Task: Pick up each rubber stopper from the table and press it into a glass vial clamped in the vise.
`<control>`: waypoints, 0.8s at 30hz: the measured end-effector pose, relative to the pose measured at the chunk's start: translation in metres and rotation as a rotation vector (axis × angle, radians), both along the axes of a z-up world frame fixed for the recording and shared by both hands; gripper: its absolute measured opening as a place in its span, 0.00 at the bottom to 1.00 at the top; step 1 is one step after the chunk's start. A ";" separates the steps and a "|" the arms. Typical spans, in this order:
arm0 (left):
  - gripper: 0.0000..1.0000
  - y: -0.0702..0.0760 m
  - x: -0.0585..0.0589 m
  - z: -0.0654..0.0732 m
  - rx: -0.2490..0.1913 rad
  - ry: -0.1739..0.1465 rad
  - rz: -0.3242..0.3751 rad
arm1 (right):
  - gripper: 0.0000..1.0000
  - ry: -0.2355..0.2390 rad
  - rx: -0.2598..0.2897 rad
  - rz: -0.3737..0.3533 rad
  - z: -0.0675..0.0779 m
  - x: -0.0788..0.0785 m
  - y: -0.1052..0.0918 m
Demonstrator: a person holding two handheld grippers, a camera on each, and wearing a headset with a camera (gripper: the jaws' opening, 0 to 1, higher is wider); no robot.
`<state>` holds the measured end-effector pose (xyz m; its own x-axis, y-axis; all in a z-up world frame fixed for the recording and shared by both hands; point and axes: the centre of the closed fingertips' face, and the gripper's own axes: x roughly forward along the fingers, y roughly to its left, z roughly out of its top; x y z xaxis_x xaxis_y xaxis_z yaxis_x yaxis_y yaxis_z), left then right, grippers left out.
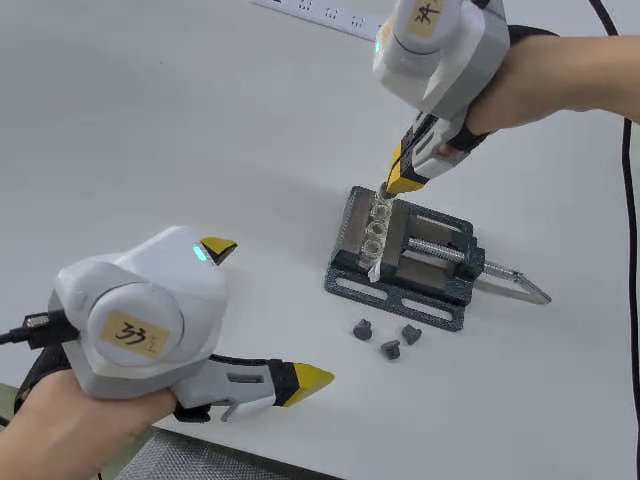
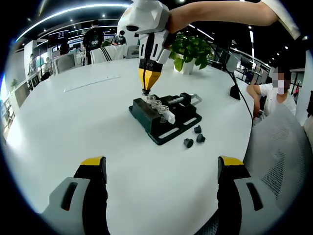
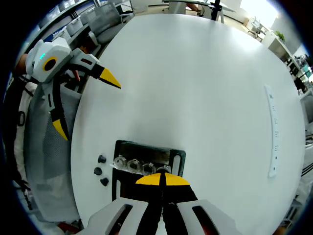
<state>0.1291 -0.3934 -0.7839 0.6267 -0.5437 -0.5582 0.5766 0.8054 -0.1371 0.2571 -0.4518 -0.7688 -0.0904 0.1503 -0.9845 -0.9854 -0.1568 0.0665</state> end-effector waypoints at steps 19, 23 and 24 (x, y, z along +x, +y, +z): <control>0.93 0.000 0.000 -0.001 -0.007 0.002 0.009 | 0.00 0.013 -0.021 -0.075 -0.004 0.004 -0.003; 0.93 0.000 -0.001 -0.002 -0.003 0.006 0.006 | 0.00 0.039 0.057 -0.106 0.002 -0.003 -0.007; 0.93 0.000 -0.001 -0.002 -0.006 0.006 0.008 | 0.00 0.042 0.068 -0.106 -0.001 0.002 -0.006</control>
<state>0.1282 -0.3933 -0.7858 0.6279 -0.5422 -0.5583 0.5694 0.8091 -0.1454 0.2594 -0.4574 -0.7695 -0.1116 0.2277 -0.9673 -0.9932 -0.0572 0.1011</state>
